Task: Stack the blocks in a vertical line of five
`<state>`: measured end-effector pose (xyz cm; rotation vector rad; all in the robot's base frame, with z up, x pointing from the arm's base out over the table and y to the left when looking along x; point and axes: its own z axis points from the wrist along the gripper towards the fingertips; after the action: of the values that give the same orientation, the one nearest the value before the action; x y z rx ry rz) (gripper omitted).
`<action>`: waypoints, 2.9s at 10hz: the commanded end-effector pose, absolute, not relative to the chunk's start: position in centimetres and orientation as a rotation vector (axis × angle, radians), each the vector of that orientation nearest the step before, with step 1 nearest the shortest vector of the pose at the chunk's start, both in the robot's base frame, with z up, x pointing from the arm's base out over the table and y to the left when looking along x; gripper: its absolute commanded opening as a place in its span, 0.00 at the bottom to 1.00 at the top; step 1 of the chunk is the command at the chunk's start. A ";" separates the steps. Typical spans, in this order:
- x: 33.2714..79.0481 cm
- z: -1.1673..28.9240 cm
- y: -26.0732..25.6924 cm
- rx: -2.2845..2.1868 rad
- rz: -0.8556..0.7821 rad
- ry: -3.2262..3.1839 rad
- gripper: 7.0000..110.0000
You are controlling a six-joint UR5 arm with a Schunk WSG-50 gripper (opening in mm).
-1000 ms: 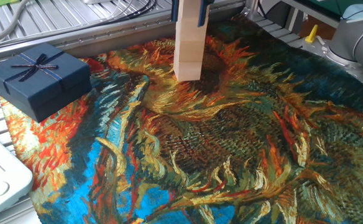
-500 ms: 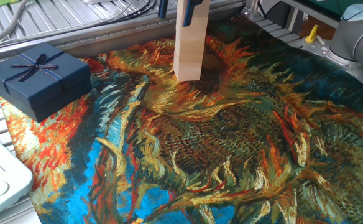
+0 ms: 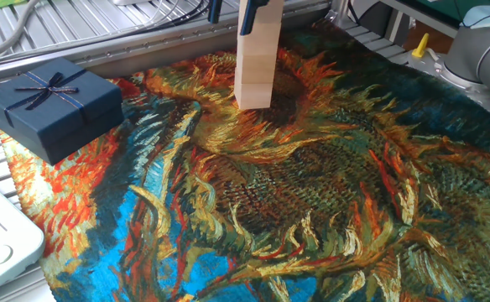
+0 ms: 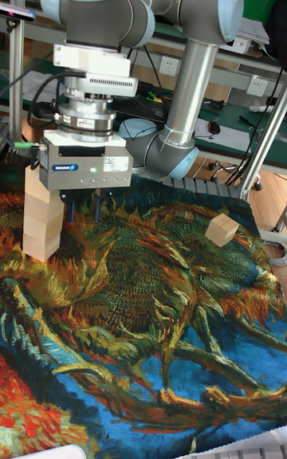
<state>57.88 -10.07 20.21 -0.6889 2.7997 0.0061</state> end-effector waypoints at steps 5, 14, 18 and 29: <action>58.5 16.6 0.1 -1.069 0.107 2.909 0.36; 51.2 12.3 11.5 -1.111 0.091 3.002 0.36; 56.4 12.4 10.6 -0.938 -0.067 2.868 0.36; 59.3 10.4 15.6 -0.851 0.052 2.916 0.36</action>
<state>58.77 13.33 12.00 -0.7454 2.8603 0.0220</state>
